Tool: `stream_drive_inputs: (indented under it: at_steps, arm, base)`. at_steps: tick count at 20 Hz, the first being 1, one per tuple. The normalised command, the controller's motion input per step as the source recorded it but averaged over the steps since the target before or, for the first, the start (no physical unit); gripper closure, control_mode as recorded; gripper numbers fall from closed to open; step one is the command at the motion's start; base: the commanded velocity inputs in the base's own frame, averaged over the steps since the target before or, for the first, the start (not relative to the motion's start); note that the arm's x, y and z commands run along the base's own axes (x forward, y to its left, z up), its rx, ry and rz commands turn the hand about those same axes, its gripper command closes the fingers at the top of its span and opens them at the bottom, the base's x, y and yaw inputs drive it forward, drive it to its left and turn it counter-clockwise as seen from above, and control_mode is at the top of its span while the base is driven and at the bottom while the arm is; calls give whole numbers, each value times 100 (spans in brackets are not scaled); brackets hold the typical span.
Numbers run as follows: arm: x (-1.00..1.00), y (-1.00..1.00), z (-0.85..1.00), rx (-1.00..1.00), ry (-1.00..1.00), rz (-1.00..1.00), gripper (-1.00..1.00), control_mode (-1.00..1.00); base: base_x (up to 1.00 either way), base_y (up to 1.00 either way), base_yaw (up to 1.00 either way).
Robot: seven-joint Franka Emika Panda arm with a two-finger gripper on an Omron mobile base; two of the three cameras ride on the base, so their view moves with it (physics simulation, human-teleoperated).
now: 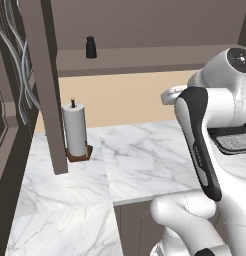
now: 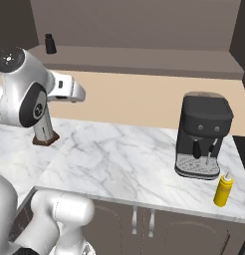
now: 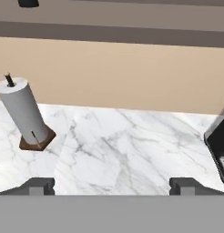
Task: Take 2 condiments from the cabinet and move them on the counter near the stove.Make sure the condiments are lined up with each other, next to each other.
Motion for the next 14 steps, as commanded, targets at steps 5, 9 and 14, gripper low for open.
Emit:
stream_drive_inputs:
  at_steps: [5, 9, 14]
  arm:
    - [22, 53, 20, 0, -10, 8, -100, -100]
    - [35, 53, 19, 0, -7, 16, -100, -100]
    - [33, 44, 29, 0, -6, 12, -100, -100]
  base:
    - [0, 0, 0]
    - [0, 0, 0]
    - [0, 0, 0]
